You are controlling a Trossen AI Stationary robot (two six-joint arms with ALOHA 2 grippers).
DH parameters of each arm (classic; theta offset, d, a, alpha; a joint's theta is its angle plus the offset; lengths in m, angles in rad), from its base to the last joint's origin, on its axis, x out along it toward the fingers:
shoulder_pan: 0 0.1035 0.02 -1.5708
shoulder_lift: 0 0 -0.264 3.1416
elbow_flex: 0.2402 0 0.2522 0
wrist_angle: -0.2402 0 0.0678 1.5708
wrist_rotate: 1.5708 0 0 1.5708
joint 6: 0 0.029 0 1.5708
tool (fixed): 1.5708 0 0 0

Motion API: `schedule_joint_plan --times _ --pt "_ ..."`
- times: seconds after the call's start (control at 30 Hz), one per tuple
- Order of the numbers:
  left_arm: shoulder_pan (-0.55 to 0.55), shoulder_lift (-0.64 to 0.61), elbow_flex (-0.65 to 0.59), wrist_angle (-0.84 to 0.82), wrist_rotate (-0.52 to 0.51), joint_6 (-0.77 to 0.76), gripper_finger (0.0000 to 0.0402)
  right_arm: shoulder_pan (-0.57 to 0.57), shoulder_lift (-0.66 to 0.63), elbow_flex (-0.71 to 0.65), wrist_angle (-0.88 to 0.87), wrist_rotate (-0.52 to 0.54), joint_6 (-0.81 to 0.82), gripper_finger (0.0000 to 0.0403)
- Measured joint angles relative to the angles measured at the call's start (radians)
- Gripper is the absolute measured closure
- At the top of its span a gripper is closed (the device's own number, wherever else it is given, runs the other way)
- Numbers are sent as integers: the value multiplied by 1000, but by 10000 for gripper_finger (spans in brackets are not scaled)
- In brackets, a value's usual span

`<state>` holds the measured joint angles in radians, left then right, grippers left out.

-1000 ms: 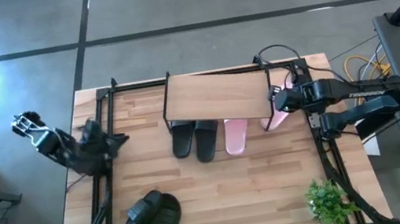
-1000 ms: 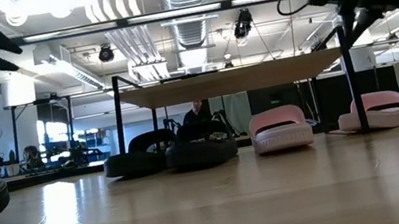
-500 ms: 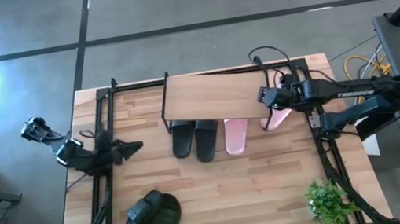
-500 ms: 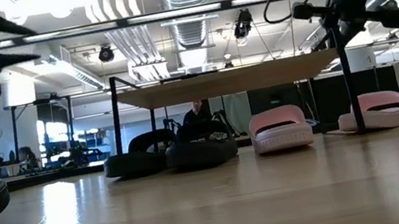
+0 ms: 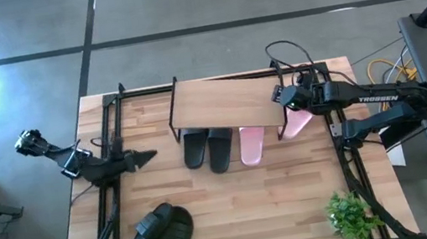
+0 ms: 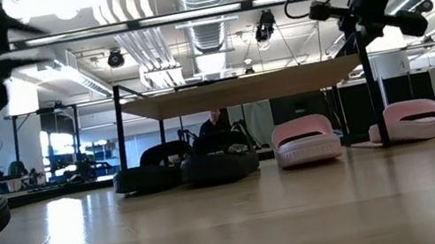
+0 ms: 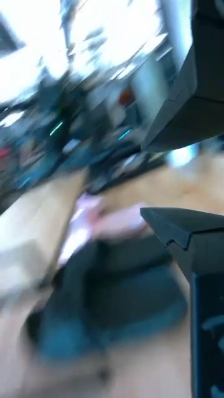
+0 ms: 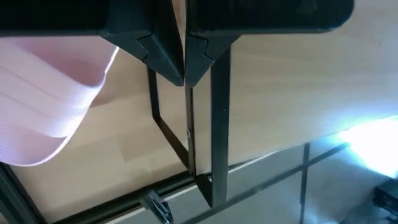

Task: Pick and place slides into the shelf
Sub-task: Adjust the shelf

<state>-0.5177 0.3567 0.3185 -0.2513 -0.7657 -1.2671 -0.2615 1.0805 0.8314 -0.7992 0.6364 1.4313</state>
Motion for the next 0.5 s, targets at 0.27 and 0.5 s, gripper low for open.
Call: schedule_joint_plan --times 0.27,0.5 --pt "6 132 -63 415 299 148 261 1 0 0 -13 -33 -45 394" --pt "155 195 -56 620 304 383 261 1 0 0 -14 -38 -74 394"
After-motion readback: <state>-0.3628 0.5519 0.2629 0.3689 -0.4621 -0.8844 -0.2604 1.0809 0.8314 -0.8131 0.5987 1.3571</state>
